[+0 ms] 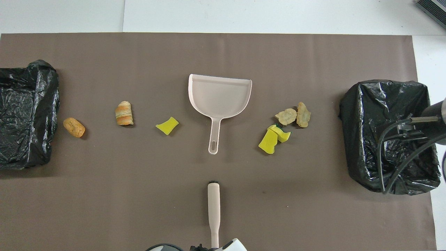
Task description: Sweep and dump trash in bin
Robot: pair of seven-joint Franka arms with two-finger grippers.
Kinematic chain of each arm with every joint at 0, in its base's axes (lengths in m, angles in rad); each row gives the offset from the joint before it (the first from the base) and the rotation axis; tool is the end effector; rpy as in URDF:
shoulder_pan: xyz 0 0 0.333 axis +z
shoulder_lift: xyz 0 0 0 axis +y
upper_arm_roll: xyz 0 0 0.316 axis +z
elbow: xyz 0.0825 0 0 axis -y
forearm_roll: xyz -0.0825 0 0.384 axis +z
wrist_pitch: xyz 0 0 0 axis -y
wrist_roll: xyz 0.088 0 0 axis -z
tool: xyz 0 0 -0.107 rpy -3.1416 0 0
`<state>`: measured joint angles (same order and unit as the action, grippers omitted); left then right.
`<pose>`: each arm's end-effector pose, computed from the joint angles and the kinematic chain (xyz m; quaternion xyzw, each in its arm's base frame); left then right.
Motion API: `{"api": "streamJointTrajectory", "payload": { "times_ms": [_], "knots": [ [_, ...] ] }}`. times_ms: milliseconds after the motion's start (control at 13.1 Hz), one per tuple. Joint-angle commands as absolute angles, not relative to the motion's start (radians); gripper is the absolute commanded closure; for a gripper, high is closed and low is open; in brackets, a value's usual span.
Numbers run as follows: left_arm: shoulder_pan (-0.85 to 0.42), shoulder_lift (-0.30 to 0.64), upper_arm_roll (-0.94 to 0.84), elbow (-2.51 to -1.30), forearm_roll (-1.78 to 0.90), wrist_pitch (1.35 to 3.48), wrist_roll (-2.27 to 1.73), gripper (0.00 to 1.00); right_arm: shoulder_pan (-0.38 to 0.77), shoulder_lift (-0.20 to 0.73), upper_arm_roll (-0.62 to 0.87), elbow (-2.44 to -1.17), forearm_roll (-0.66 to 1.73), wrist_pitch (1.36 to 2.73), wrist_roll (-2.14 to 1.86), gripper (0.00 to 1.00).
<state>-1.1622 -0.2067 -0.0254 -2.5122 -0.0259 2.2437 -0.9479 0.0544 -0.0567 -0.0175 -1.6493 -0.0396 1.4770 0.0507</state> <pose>0.1630 -0.4059 0.3507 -0.9933 0.1108 0.0213 0.0236 0.5251 0.0146 0.6109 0.9981 -0.0076 -0.0569 0.0218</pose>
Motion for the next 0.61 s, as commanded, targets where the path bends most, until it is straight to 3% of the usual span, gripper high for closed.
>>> {"api": "streamJointTrajectory", "payload": {
  "times_ms": [0, 76, 304, 532],
  "knots": [
    [-1.190, -0.218, -0.009, -2.537, -0.038, 2.273, -0.974, 0.36, 0.071, -0.046, -0.014, -1.657, -0.028, 1.515, 0.070, 0.00],
    [-1.190, -0.218, -0.009, -2.537, -0.049, 2.273, -0.977, 0.41, 0.072, -0.040, -0.014, -1.667, -0.012, 1.540, 0.075, 0.00],
    [-1.190, -0.216, -0.009, -2.537, -0.084, 2.272, -0.979, 0.43, 0.093, 0.027, -0.014, -1.661, 0.053, 1.575, 0.153, 0.00],
    [-1.190, -0.213, -0.006, -2.534, -0.097, 2.261, -0.980, 0.70, 0.152, 0.046, -0.014, -1.654, 0.049, 1.614, 0.224, 0.00]
  ]
}}
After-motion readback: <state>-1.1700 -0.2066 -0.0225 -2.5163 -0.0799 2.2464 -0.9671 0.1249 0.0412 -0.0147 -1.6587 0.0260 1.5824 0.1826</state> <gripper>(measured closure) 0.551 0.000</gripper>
